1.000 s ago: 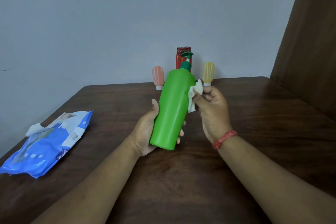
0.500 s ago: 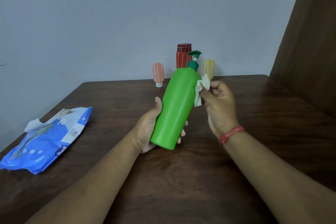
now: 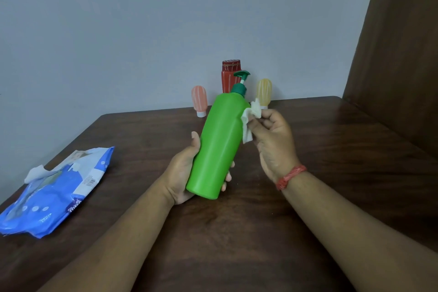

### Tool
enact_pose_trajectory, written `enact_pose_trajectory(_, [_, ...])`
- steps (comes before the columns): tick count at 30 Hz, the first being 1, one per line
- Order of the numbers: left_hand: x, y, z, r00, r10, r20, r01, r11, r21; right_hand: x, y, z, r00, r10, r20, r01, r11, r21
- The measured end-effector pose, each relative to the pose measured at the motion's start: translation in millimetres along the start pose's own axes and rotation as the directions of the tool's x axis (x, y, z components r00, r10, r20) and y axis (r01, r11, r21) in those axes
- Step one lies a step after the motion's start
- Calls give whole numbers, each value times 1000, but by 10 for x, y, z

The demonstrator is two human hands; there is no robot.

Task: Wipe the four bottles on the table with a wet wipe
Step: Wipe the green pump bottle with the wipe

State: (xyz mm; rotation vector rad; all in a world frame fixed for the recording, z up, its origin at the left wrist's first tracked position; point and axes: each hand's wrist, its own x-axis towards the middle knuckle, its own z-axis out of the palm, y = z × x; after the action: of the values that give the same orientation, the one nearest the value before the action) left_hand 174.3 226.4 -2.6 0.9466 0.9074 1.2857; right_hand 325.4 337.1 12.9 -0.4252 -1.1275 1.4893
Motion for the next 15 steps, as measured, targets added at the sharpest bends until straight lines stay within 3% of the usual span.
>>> enact_pose_trajectory(4, [4, 21, -25, 998, 48, -34, -50, 997, -59, -82, 108, 57, 994, 34, 108, -20, 992, -127])
enact_pose_trajectory(9, [37, 5, -15, 999, 39, -22, -40, 998, -48, -55, 55, 53, 999, -14, 29, 17, 994, -106])
enact_pose_trajectory(15, [22, 22, -113, 995, 86, -49, -89, 995, -49, -81, 11, 66, 983, 67, 171, -31, 978, -206])
